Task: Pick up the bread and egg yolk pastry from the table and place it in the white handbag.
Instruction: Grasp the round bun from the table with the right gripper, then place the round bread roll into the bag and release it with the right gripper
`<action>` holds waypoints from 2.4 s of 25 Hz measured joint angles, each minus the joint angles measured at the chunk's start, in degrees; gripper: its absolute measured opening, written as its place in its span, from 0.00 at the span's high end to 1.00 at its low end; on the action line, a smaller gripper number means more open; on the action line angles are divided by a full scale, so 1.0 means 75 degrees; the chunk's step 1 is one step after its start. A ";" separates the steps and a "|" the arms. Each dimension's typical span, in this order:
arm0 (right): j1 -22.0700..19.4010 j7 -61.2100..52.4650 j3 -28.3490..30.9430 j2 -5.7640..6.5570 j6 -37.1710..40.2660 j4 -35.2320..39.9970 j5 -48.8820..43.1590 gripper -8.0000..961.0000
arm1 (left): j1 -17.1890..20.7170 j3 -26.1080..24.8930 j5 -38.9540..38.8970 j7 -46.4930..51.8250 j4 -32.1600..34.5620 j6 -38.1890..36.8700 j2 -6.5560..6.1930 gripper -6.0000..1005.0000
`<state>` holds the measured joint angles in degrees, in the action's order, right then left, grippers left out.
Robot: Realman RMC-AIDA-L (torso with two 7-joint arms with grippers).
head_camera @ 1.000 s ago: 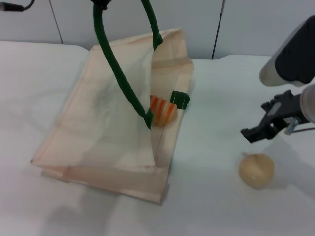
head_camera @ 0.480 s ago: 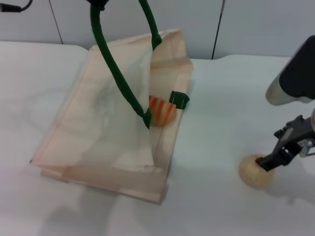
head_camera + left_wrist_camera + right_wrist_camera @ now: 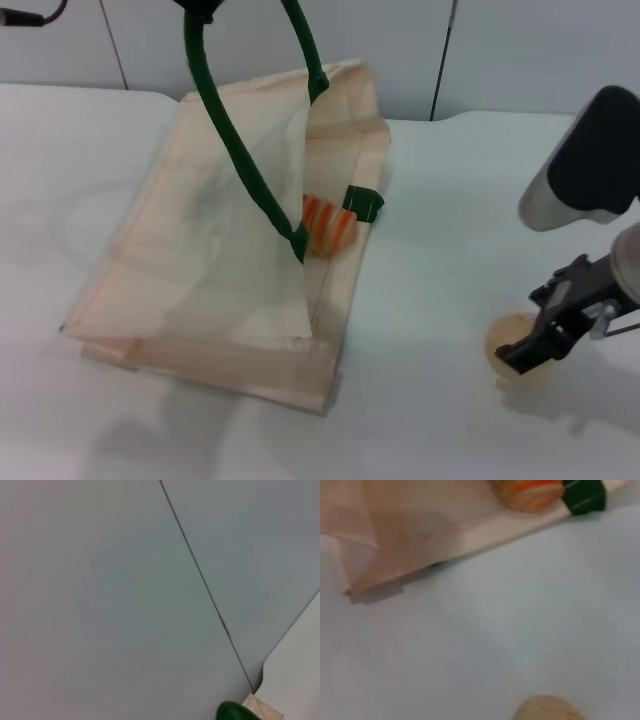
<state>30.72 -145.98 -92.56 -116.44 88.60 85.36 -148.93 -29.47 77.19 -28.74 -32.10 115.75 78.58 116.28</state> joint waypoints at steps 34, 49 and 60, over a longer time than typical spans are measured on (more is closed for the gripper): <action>0.0628 0.0012 -0.0254 0.0008 -0.0812 -0.1828 -0.0257 0.17 | -0.0044 0.0044 0.0001 -0.0002 -0.0083 0.0009 0.0000 0.85; 0.0744 0.0011 -0.0357 0.0001 -0.0820 -0.1668 -0.0242 0.25 | -0.0047 0.0055 0.0001 -0.0043 -0.0202 0.0005 0.0000 0.85; 0.1188 0.0011 -0.0564 -0.0004 -0.1209 -0.0592 0.0401 0.35 | -0.0121 0.0069 -0.0036 -0.0033 -0.0251 -0.0033 0.0000 0.85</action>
<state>39.63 -145.90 -96.79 -116.48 79.54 80.92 -145.92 -30.38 77.71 -29.01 -32.34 113.87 78.33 116.28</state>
